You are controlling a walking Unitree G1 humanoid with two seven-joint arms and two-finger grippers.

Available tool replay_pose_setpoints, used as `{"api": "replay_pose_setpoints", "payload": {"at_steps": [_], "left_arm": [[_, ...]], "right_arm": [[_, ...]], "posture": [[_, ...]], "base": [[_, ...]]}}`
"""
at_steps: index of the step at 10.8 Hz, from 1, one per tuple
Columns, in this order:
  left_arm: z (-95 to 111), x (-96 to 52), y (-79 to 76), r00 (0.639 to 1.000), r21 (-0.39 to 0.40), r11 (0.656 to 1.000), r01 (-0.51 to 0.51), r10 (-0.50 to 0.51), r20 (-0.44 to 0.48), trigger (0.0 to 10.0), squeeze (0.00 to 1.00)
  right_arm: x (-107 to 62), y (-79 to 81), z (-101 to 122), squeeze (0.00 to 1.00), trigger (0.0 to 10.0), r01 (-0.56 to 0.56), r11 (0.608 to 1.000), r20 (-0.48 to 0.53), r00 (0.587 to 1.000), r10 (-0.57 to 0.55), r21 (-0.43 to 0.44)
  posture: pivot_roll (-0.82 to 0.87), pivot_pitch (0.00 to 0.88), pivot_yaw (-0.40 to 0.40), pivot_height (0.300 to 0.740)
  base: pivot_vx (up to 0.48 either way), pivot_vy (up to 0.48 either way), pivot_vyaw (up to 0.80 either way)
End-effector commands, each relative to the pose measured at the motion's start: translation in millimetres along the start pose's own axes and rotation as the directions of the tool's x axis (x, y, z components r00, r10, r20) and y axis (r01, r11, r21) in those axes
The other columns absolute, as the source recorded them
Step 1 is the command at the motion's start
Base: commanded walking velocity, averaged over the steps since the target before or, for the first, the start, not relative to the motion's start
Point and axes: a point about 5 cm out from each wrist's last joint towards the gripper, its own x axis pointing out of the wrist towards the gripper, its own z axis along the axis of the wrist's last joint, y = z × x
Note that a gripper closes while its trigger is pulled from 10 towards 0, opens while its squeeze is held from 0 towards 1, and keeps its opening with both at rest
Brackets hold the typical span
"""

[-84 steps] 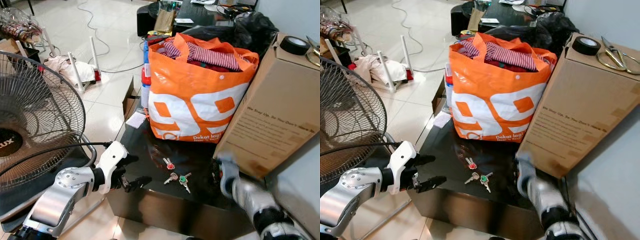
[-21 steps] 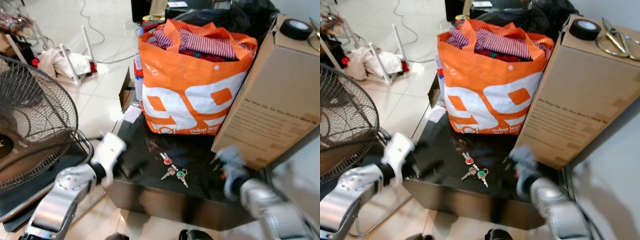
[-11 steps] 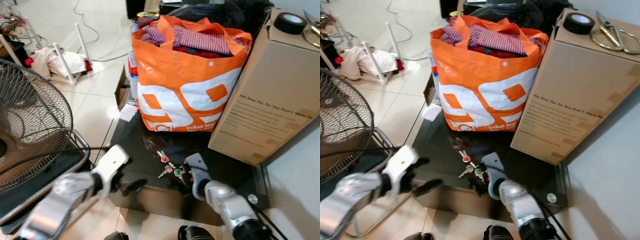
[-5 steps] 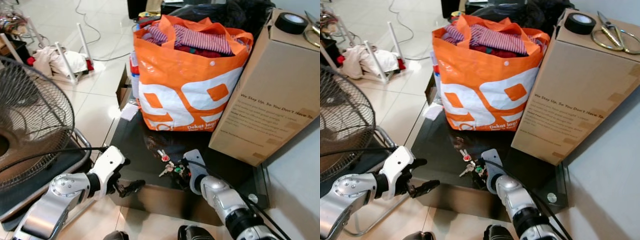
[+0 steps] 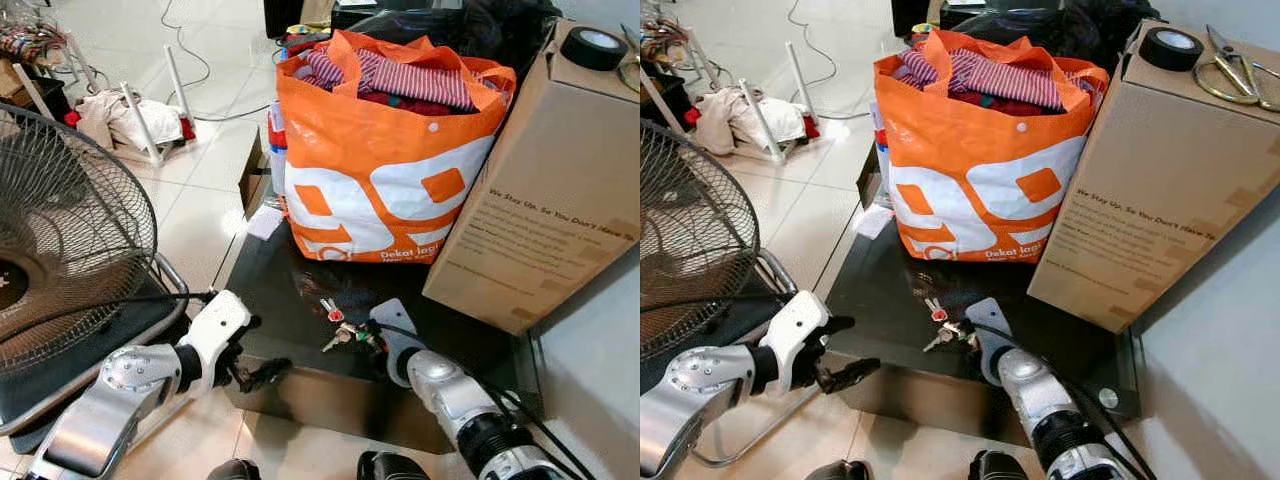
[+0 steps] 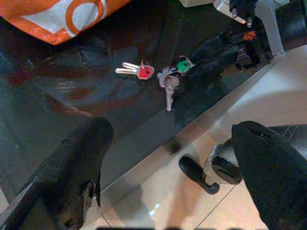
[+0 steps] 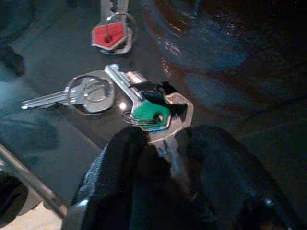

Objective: Hang keys on a hook

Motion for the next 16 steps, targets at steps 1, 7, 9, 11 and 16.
{"api": "replay_pose_setpoints", "payload": {"at_steps": [1, 7, 9, 11, 16], "left_arm": [[3, -0.1, -0.9, 1.000, 0.014, 1.000, 0.002, -0.002, 0.005, 10.0, 0.00], [15, 16.3, 2.7, 0.999, 0.036, 0.999, 0.008, -0.010, 0.050, 10.0, 0.00], [16, 18.9, 1.5, 0.998, 0.041, 0.999, 0.019, -0.021, 0.056, 10.0, 0.00], [18, 21.5, 3.3, 0.998, 0.048, 0.999, 0.025, -0.028, 0.058, 10.0, 0.00], [19, 21.8, 7.8, 0.998, 0.057, 0.998, 0.017, -0.021, 0.064, 10.0, 0.00]], "right_arm": [[-9.7, -26.3, -35, 0.00, 0.0, 0.117, 0.993, -0.142, 0.984, -0.111, 0.035], [-40.1, -82.7, -39, 0.00, 0.0, 0.112, 0.993, -0.118, 0.986, -0.115, -0.027], [-52.0, -84.0, -41, 0.00, 0.0, -0.026, 0.992, -0.113, 0.994, 0.011, -0.125], [-63.0, -82.4, -26, 0.00, 0.6, -0.128, 0.970, -0.028, 0.992, 0.125, -0.209], [-59.4, -63.5, -4, 1.00, 10.0, -0.122, 0.979, 0.111, 0.984, 0.141, -0.165]], "posture": [[-0.11, 0.145, -0.003, 0.740], [-0.15, 0.107, -0.001, 0.740], [-0.16, 0.109, 0.003, 0.740], [-0.16, 0.109, 0.010, 0.740], [-0.16, 0.093, 0.008, 0.740]], "base": [[0.000, 0.000, 0.00], [0.000, 0.000, 0.00], [0.000, 0.000, 0.00], [0.000, 0.000, 0.00], [0.000, 0.000, 0.00]]}}
